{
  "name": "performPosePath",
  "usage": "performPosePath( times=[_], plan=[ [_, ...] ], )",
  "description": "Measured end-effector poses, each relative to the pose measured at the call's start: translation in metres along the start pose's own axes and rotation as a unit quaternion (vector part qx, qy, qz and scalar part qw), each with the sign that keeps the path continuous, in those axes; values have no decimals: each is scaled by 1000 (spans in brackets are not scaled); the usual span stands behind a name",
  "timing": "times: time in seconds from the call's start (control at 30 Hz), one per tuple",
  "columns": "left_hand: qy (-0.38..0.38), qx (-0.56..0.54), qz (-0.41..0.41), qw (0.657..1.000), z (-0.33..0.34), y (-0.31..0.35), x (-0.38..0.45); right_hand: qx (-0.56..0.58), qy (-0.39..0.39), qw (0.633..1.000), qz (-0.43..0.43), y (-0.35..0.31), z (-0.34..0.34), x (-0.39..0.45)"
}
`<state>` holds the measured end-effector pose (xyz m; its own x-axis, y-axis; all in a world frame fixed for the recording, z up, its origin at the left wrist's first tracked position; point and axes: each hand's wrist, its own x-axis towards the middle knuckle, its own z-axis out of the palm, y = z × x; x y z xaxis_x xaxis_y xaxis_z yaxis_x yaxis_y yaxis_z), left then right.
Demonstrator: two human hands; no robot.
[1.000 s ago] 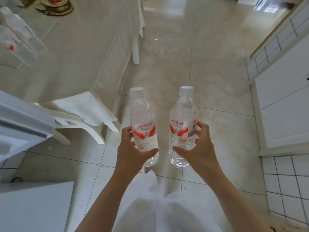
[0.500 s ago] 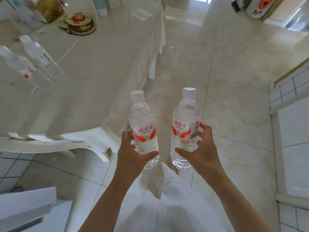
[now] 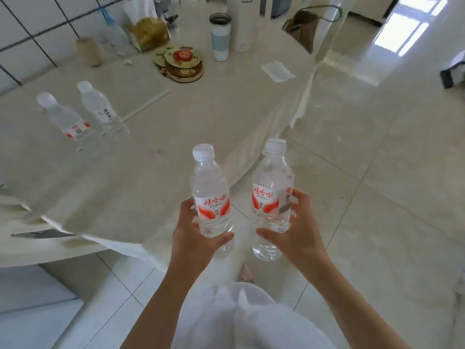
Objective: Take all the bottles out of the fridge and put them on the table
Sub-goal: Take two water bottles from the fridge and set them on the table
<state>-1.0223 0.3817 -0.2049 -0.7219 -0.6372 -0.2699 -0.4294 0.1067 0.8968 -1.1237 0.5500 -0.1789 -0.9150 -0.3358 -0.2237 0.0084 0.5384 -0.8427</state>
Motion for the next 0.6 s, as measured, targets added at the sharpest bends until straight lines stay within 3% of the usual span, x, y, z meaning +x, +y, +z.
performPosePath(
  times=[0.33,0.6],
  plan=[
    [118,-18,-45,992,-12,15,89,16,-100,995,-24,-45,31,130],
    [169,-35,-52,984,-61,14,198,-3,-115,992,-59,-97,106,226]
  ],
)
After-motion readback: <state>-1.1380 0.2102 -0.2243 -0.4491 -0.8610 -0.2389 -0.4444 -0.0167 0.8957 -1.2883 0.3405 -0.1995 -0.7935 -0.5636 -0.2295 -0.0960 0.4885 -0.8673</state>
